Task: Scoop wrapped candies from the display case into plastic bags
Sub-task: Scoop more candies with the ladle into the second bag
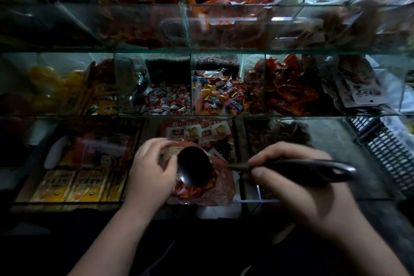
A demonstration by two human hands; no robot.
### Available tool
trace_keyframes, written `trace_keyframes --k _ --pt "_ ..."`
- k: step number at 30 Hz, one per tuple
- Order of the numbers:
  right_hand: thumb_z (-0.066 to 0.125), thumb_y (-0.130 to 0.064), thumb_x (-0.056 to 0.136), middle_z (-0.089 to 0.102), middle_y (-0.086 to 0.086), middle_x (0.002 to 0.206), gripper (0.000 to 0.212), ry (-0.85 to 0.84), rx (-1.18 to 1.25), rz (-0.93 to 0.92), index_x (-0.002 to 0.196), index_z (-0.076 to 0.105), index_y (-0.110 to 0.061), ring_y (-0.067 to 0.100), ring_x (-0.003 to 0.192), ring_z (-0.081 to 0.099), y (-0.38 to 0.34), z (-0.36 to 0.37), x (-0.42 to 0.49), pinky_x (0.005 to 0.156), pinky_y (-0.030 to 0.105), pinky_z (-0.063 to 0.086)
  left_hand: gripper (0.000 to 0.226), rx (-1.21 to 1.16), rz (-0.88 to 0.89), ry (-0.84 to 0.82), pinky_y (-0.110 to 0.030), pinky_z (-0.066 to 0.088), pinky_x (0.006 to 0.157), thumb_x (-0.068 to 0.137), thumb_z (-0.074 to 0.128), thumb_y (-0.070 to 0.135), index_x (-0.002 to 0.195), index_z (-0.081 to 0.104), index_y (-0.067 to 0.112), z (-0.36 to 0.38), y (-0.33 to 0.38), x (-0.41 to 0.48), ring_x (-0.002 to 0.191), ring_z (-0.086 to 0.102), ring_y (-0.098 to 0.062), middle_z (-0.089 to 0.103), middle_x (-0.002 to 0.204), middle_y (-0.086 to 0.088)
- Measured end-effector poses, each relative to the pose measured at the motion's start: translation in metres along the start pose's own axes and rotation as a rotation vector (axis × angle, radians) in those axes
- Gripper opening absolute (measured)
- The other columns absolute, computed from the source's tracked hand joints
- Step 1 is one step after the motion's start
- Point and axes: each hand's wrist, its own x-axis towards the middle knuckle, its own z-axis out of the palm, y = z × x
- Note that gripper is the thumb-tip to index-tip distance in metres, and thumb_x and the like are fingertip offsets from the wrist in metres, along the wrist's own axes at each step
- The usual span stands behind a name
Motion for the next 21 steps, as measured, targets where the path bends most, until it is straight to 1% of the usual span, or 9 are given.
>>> trace_keyframes --k 1,3,5,8,11,13,17,20,21 --pt "0.069 -0.023 0.086 0.075 -0.012 0.074 0.008 0.069 0.000 -0.051 0.080 0.072 -0.027 -0.001 0.069 0.071 -0.010 0.008 0.006 0.071 0.013 0.054 0.026 0.044 -0.017 -0.025 -0.029 0.039 0.103 0.090 0.071 0.018 0.116 0.067 0.023 -0.002 -0.008 -0.006 0.121 0.049 -0.012 0.052 0.121 0.014" --pt "0.069 -0.029 0.080 0.073 -0.017 0.084 0.008 0.009 -0.041 -0.149 0.087 0.072 -0.030 -0.002 0.079 0.069 -0.005 0.029 0.004 0.068 0.007 0.048 0.027 0.120 -0.082 -0.136 -0.029 0.035 0.109 0.091 0.070 0.018 0.116 0.072 0.025 0.001 -0.022 -0.016 0.130 0.042 -0.013 0.049 0.130 0.012" --pt "0.070 -0.026 0.082 0.072 -0.015 0.088 0.009 -0.042 -0.176 -0.168 0.091 0.071 -0.028 -0.001 0.084 0.067 0.013 0.062 0.026 0.076 0.012 0.050 0.033 0.146 -0.141 -0.234 -0.030 0.035 0.113 0.094 0.064 0.014 0.124 0.072 0.024 0.007 -0.030 -0.022 0.135 0.041 -0.013 0.048 0.144 0.007" --pt "0.069 -0.022 0.089 0.070 -0.006 0.096 0.008 -0.096 -0.247 -0.090 0.096 0.072 -0.021 0.011 0.093 0.065 0.051 0.111 0.046 0.086 0.028 0.052 0.047 0.096 -0.163 -0.236 -0.025 0.036 0.113 0.098 0.053 0.006 0.143 0.058 0.020 0.012 -0.035 -0.023 0.137 0.045 -0.010 0.047 0.153 0.007" --pt "0.073 -0.020 0.087 0.070 -0.014 0.082 0.003 0.029 -0.076 0.083 0.087 0.073 -0.023 -0.002 0.084 0.066 0.076 0.139 0.048 0.078 0.015 0.050 0.059 0.079 -0.166 -0.225 -0.009 0.030 0.103 0.098 0.048 0.004 0.153 0.044 0.023 0.013 -0.035 -0.021 0.135 0.044 -0.006 0.042 0.154 0.014" --pt "0.073 -0.024 0.083 0.071 -0.014 0.076 0.005 0.087 0.047 0.160 0.078 0.073 -0.026 -0.001 0.080 0.068 0.080 0.146 0.047 0.073 0.012 0.049 0.064 0.069 -0.174 -0.244 -0.004 0.028 0.101 0.096 0.046 0.003 0.156 0.037 0.024 0.013 -0.035 -0.023 0.137 0.042 -0.005 0.037 0.157 0.014" --pt "0.077 -0.016 0.082 0.074 -0.013 0.078 0.013 0.116 0.241 0.253 0.074 0.075 -0.026 -0.002 0.076 0.068 0.078 0.148 0.045 0.069 0.009 0.049 0.070 0.014 -0.166 -0.262 -0.024 0.035 0.115 0.095 0.043 -0.001 0.159 0.030 0.026 0.010 -0.036 -0.025 0.142 0.038 -0.004 0.035 0.159 0.016" --pt "0.077 -0.004 0.085 0.076 -0.001 0.077 0.019 0.221 0.341 0.376 0.071 0.076 -0.018 0.012 0.083 0.072 0.076 0.148 0.046 0.080 0.024 0.056 0.073 -0.013 -0.156 -0.244 -0.023 0.035 0.116 0.095 0.043 -0.003 0.159 0.029 0.029 0.007 -0.032 -0.026 0.140 0.038 -0.001 0.036 0.157 0.018" --pt "0.077 -0.004 0.085 0.076 0.001 0.077 0.020 0.260 0.373 0.417 0.070 0.076 -0.017 0.012 0.083 0.072 0.075 0.145 0.046 0.080 0.022 0.056 0.074 -0.004 -0.167 -0.242 -0.022 0.036 0.114 0.094 0.043 -0.003 0.159 0.028 0.031 0.006 -0.031 -0.027 0.139 0.039 0.000 0.036 0.156 0.019"
